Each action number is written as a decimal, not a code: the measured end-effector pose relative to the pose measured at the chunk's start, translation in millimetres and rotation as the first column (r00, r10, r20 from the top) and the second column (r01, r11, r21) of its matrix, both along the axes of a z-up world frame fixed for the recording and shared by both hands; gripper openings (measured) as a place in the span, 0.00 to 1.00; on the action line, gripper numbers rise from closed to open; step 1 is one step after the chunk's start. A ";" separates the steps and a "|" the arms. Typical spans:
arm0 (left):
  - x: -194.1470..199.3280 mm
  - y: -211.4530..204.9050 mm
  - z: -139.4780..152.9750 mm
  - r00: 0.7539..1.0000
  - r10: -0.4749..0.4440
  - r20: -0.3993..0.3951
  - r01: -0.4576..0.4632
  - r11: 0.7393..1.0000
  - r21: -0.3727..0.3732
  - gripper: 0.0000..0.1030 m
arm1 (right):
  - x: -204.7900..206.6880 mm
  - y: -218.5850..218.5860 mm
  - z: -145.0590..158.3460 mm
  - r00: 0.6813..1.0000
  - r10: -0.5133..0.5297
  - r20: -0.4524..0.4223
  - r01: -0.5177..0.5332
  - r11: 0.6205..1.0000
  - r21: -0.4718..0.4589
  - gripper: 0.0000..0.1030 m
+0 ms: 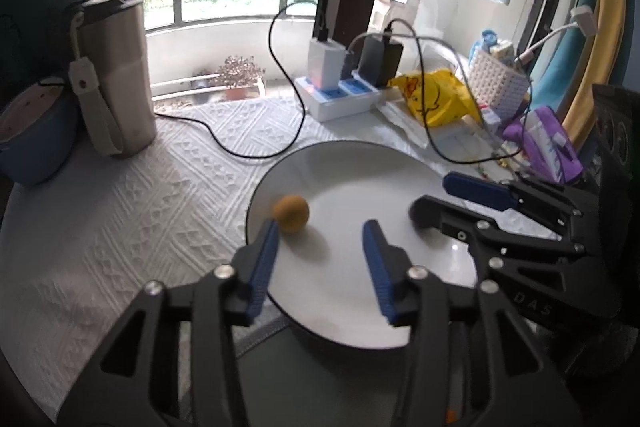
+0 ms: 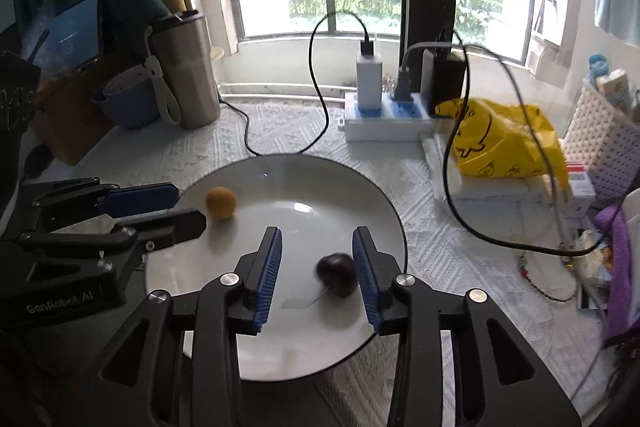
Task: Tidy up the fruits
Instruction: 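Carry both fruits into the white bowl and open both grippers, then move both open grippers back over the fruit cluster on the mat, then grasp a green tomato with the right gripper while the left gripper grasps another green fruit, then carry both green fruits into the white bowl and open both grippers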
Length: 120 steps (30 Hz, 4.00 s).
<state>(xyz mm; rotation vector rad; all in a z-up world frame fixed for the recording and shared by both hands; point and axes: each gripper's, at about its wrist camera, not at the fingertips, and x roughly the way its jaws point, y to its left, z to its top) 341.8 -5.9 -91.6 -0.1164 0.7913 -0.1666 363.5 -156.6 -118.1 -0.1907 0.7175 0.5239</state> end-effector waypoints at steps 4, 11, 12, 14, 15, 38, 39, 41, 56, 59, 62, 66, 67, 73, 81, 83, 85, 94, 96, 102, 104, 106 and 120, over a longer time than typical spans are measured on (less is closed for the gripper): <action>-20.2 1.3 14.7 0.999 0.011 0.034 -0.010 1.000 -0.002 0.45 | -19.8 -3.0 14.7 1.000 -0.005 0.023 0.005 1.000 0.005 0.38; -60.8 0.7 34.2 0.995 0.018 0.094 -0.017 1.000 -0.011 0.58 | -62.9 -9.5 31.8 0.999 -0.019 0.049 0.019 1.000 0.006 0.38; -66.2 0.9 36.5 0.995 0.017 0.102 -0.015 1.000 -0.019 0.67 | -68.7 -10.2 33.3 0.998 -0.021 0.053 0.021 1.000 0.008 0.38; -78.3 0.3 41.4 0.993 0.016 0.120 -0.014 1.000 -0.022 0.72 | -81.9 -12.4 36.1 0.998 -0.025 0.059 0.025 1.000 0.011 0.38; -85.2 -0.1 43.7 0.992 0.015 0.128 -0.012 1.000 -0.021 0.73 | -88.1 -13.6 37.5 0.998 -0.026 0.063 0.025 1.000 0.012 0.38; -192.3 -8.4 35.7 0.986 -0.001 0.165 0.002 1.000 -0.009 0.74 | -184.7 -27.4 35.1 0.996 -0.018 0.088 0.019 1.000 -0.009 0.38; -194.5 -8.5 32.4 0.987 0.000 0.159 0.002 1.000 -0.014 0.74 | -187.5 -27.0 33.9 0.996 -0.016 0.086 0.017 1.000 -0.014 0.38; -199.6 -9.2 24.2 0.990 0.000 0.142 0.003 1.000 -0.024 0.74 | -193.3 -27.0 30.6 0.997 -0.016 0.082 0.018 1.000 -0.021 0.38; -220.5 -18.2 -19.3 0.999 -0.006 0.042 0.007 1.000 -0.017 0.74 | -207.7 -30.7 -7.8 1.000 -0.017 -0.010 0.017 0.999 -0.028 0.38; -219.5 -18.5 -26.7 1.000 -0.001 0.022 0.001 1.000 -0.008 0.74 | -206.5 -26.3 -19.5 0.999 -0.002 -0.046 0.001 1.000 -0.025 0.38; -215.2 -16.2 -30.8 1.000 0.009 0.008 -0.009 1.000 -0.005 0.74 | -204.4 -22.7 -26.6 0.998 0.009 -0.067 -0.011 1.000 -0.023 0.38; -207.9 -10.4 -33.9 0.999 0.033 -0.004 -0.033 0.999 -0.001 0.74 | -199.3 -22.6 -31.5 0.996 0.006 -0.086 -0.006 1.000 -0.004 0.38; -206.1 -8.2 -34.6 0.999 0.046 -0.007 -0.046 0.999 0.002 0.74 | -198.0 -22.1 -32.8 0.996 0.008 -0.090 -0.008 1.000 0.000 0.38; -198.4 8.0 -34.3 0.991 0.135 0.007 -0.135 0.991 -0.010 0.74 | -190.9 -20.3 -39.3 0.992 0.031 -0.124 -0.028 0.999 0.026 0.38; -191.0 4.4 -37.5 0.993 0.117 -0.007 -0.117 0.993 -0.003 0.74 | -182.2 -22.6 -41.7 0.987 0.061 -0.151 -0.050 0.996 0.071 0.37; -189.8 1.5 -37.7 0.995 0.104 -0.012 -0.104 0.995 -0.003 0.74 | -181.8 -22.2 -41.1 0.985 0.074 -0.155 -0.062 0.995 0.082 0.30; -189.2 -1.2 -37.9 0.996 0.091 -0.014 -0.091 0.996 -0.010 0.73 | -181.9 -22.3 -41.3 0.985 0.078 -0.154 -0.066 0.994 0.084 0.30; -185.8 -0.2 -39.2 0.997 0.079 -0.020 -0.080 0.995 -0.053 0.59 | -183.6 -24.3 -35.8 0.987 0.092 -0.132 -0.080 0.993 0.091 0.29; -182.9 0.1 -41.4 0.996 0.076 -0.039 -0.078 0.995 -0.060 0.54 | -182.6 -26.6 -33.9 0.988 0.088 -0.128 -0.076 0.993 0.093 0.29; -181.4 -6.1 -42.2 0.998 0.033 -0.044 -0.036 0.997 -0.074 0.37 | -179.4 -33.8 -29.4 0.991 0.073 -0.114 -0.062 0.994 0.093 0.29; -181.0 -7.3 -42.4 0.999 0.020 -0.045 -0.024 0.997 -0.079 0.31 | -178.0 -35.5 -29.1 0.991 0.067 -0.113 -0.057 0.994 0.092 0.29; -180.9 -8.3 -42.1 0.999 0.016 -0.043 -0.019 0.997 -0.078 0.31 | -176.8 -36.5 -28.3 0.992 0.064 -0.110 -0.054 0.994 0.091 0.29; -181.2 -6.8 -16.1 1.000 -0.001 -0.010 0.000 0.995 -0.099 0.30 | -167.0 -38.3 -12.9 0.996 0.059 -0.069 -0.053 0.995 0.084 0.29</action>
